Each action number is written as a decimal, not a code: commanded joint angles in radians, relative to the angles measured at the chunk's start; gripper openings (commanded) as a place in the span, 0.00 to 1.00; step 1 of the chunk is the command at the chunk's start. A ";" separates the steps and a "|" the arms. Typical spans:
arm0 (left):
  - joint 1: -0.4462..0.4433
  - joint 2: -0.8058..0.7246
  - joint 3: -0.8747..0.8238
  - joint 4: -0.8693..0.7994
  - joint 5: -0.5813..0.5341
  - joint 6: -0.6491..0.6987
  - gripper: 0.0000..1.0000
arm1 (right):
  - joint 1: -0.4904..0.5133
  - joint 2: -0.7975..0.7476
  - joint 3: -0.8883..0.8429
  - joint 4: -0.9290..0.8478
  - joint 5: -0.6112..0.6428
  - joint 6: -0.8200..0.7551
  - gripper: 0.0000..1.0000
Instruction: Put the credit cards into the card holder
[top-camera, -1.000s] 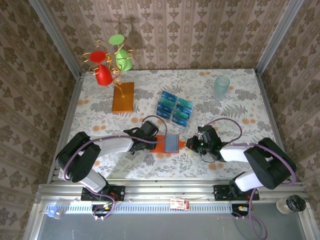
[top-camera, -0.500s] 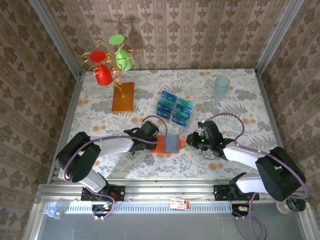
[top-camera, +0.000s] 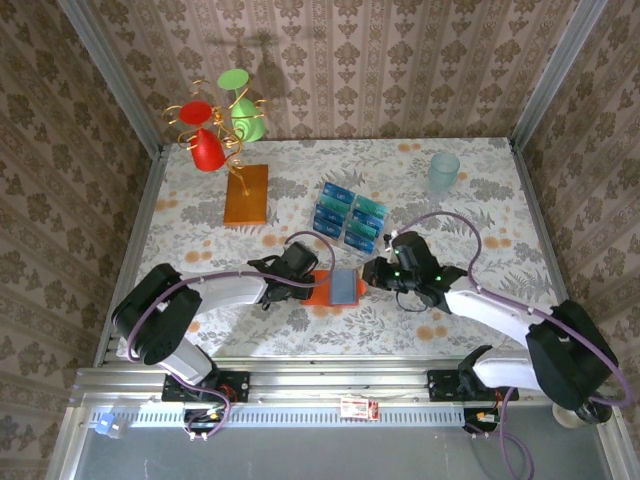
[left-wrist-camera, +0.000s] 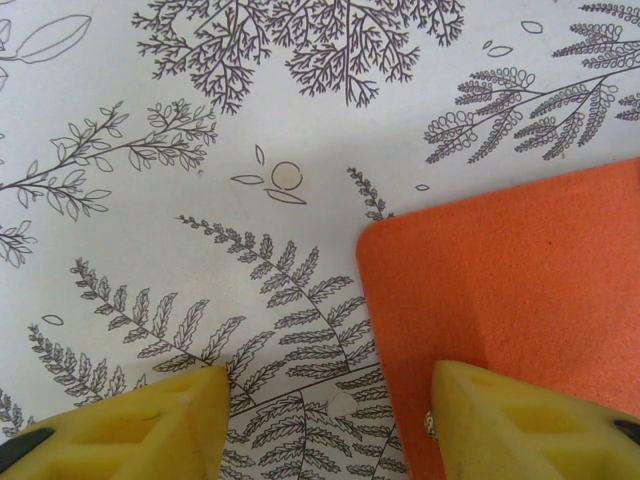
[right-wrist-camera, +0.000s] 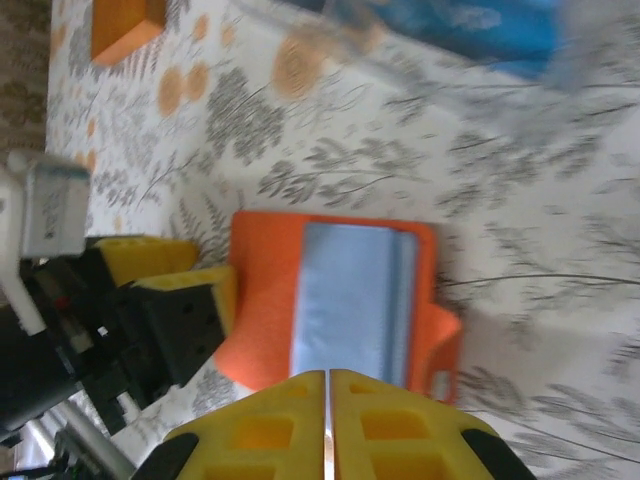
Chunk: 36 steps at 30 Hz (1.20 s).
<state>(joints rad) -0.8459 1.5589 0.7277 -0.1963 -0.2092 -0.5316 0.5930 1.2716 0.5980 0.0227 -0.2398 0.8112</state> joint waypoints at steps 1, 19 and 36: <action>-0.010 0.029 0.012 -0.045 -0.014 -0.013 0.57 | 0.065 0.084 0.083 -0.037 -0.004 -0.020 0.08; -0.016 0.029 0.030 -0.060 -0.025 -0.012 0.57 | 0.163 0.462 0.243 0.100 -0.029 0.043 0.00; -0.008 -0.004 0.037 -0.077 -0.029 -0.007 0.57 | 0.147 0.508 0.133 0.169 -0.012 0.071 0.00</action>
<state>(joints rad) -0.8570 1.5700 0.7441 -0.2081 -0.2253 -0.5316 0.7460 1.7386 0.7612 0.2050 -0.2634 0.8677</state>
